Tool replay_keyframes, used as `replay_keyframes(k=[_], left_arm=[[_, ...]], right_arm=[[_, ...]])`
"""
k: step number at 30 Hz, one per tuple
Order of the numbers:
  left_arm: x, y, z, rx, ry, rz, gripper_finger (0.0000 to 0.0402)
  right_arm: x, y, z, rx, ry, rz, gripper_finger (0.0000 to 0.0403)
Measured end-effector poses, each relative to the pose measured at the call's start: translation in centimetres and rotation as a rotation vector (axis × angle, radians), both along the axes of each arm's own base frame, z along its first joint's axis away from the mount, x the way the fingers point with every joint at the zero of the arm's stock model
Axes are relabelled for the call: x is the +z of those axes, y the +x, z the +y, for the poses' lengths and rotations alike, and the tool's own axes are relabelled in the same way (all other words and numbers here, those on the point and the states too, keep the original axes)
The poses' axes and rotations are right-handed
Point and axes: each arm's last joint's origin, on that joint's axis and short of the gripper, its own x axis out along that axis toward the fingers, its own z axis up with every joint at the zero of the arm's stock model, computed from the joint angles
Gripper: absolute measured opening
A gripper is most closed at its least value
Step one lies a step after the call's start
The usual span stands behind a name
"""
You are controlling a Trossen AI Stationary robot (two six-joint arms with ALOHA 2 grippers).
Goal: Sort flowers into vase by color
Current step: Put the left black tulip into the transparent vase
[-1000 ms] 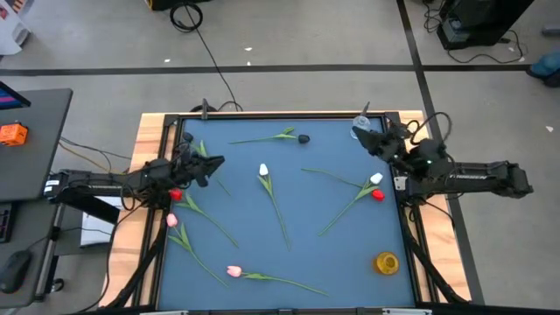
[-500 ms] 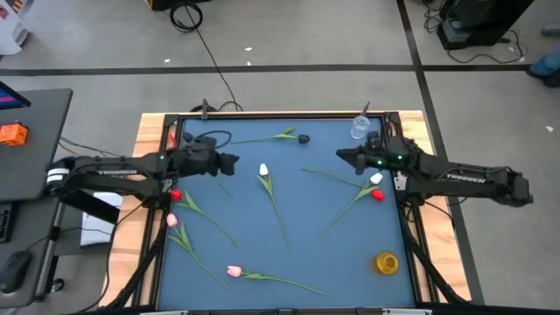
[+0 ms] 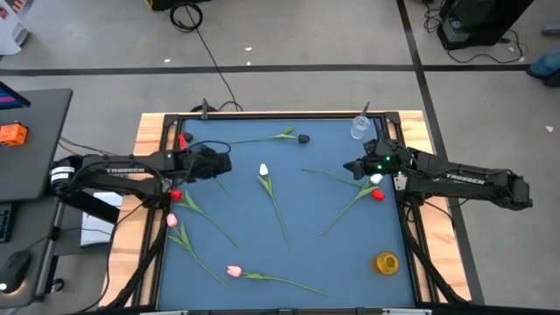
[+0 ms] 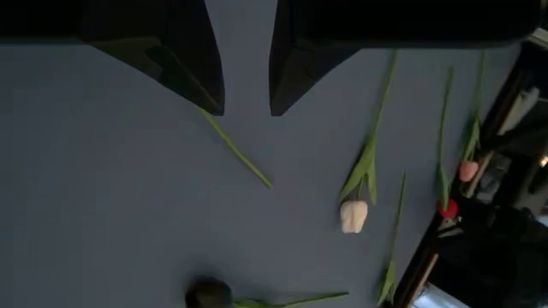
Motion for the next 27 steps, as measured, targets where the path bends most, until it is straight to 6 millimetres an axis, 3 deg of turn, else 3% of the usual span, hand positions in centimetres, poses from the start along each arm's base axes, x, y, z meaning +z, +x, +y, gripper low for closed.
replay_keyframes(k=[5, 10, 16, 22, 27], left_arm=[[1.6, -0.3, 1.9, 0.022, -0.005, 0.016, 0.0115], [3.5, -1.4, 5.3, 0.084, 0.045, 0.029, 0.0081], [5.9, -2.0, 8.6, -0.021, 0.104, 0.076, 0.0045], [4.6, -2.2, 8.8, -0.03, 0.0, 0.227, 0.004], [2.7, -1.5, 8.7, 0.036, -0.073, 0.373, 0.0092]], right_arm=[[0.0, 0.0, 0.1, 0.016, 0.062, -0.023, 0.0105], [0.0, -0.1, -0.4, -0.015, 0.052, -0.022, 0.0105], [0.0, -0.4, -0.8, -0.003, 0.093, -0.033, 0.0119], [-0.8, -1.0, -0.5, -0.004, 0.182, 0.04, 0.0182], [-1.6, -1.7, -0.2, -0.061, 0.256, 0.14, 0.0235]])
